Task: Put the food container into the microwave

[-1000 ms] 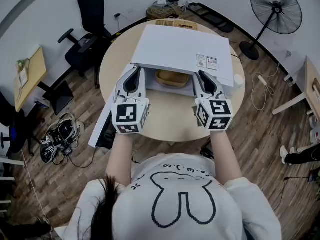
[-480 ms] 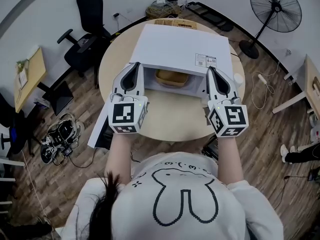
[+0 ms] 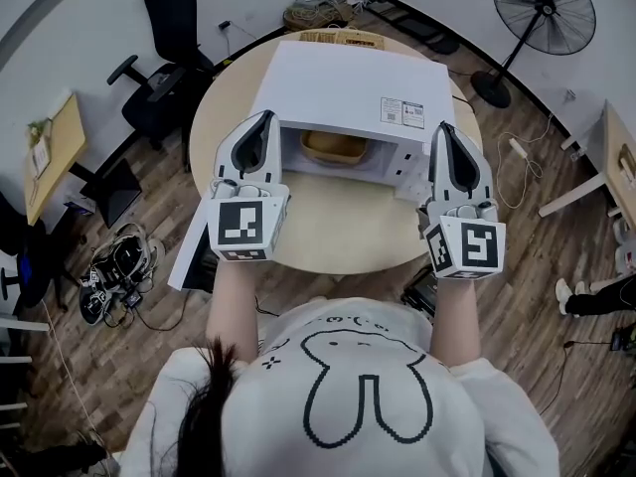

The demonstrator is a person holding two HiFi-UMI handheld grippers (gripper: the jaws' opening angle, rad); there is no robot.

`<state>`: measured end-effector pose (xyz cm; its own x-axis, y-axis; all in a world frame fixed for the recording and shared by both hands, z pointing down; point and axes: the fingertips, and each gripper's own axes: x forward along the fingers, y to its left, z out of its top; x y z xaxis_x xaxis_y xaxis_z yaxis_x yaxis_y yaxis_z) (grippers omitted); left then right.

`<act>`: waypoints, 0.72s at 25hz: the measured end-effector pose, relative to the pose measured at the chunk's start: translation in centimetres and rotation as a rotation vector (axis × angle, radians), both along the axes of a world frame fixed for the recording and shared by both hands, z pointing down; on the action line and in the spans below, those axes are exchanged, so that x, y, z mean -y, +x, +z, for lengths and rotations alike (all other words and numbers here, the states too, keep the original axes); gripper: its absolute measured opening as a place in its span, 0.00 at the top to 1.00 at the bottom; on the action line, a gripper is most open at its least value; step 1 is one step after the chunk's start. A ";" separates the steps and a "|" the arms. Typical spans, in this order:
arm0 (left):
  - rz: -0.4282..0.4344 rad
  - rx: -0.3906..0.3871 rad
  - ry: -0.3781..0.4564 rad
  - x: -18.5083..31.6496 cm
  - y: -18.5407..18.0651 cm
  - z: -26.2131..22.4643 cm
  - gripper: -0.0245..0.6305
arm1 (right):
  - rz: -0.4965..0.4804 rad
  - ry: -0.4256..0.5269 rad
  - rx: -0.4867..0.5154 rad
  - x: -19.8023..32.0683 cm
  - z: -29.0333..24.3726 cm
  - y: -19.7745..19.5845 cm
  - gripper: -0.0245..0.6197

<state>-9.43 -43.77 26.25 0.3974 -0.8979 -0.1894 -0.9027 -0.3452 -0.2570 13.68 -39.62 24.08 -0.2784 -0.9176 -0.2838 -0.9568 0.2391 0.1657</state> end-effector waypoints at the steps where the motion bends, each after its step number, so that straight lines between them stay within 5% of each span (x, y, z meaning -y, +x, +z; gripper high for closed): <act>1: 0.000 0.005 0.005 -0.1 0.1 -0.1 0.95 | 0.009 0.005 0.007 -0.2 -0.1 0.3 0.92; 18: 0.006 -0.022 0.016 -0.6 0.5 -0.7 0.95 | 0.027 -0.009 -0.023 -0.8 0.4 0.7 0.92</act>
